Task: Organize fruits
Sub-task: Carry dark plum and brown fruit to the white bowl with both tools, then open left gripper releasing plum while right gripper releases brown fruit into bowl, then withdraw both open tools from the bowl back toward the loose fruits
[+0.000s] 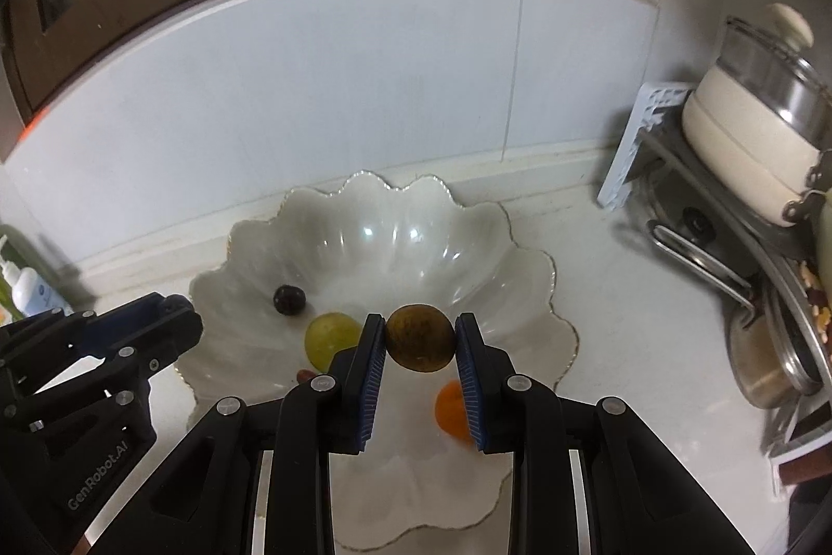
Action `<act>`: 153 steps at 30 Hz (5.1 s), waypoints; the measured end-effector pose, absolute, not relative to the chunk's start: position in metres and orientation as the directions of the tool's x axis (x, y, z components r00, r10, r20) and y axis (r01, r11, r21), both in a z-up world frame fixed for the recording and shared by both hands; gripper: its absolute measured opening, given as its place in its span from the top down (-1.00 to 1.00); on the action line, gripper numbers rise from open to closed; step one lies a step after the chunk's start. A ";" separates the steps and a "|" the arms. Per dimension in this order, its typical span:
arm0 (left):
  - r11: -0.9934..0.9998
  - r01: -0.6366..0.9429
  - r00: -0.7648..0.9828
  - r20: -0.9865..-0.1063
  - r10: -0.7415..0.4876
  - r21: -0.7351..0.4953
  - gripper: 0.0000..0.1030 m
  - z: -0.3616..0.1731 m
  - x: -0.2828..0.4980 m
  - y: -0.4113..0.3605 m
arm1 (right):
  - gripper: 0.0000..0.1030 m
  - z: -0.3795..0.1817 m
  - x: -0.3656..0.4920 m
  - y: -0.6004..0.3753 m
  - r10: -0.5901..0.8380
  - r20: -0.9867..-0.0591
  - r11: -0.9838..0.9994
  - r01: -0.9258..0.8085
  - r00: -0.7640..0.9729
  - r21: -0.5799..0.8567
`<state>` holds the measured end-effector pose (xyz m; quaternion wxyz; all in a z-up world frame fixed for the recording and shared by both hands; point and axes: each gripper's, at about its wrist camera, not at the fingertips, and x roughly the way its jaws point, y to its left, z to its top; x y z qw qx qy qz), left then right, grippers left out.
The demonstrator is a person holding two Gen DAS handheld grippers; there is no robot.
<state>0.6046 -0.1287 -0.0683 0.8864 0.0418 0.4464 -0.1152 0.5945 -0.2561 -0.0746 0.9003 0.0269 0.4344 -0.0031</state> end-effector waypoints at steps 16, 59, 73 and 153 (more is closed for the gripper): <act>0.972 0.235 0.459 -0.878 -0.133 -0.024 0.55 -0.107 0.639 -0.134 | 0.45 -0.111 0.629 -0.258 0.044 -0.868 0.997 0.030 0.494 0.068; 0.974 0.226 0.585 -0.800 -0.129 0.008 0.29 -0.050 0.576 -0.121 | 0.24 -0.052 0.561 -0.253 0.026 -0.801 0.998 0.027 0.598 0.052; 0.970 0.244 0.675 -0.721 -0.154 0.022 0.24 -0.012 0.522 -0.111 | 0.24 -0.014 0.506 -0.244 0.003 -0.723 0.999 0.029 0.691 0.031; 0.864 0.504 0.594 -0.737 -0.322 0.028 0.19 -0.072 0.369 -0.093 | 0.24 -0.083 0.336 -0.222 0.020 -0.784 0.986 0.116 0.620 0.117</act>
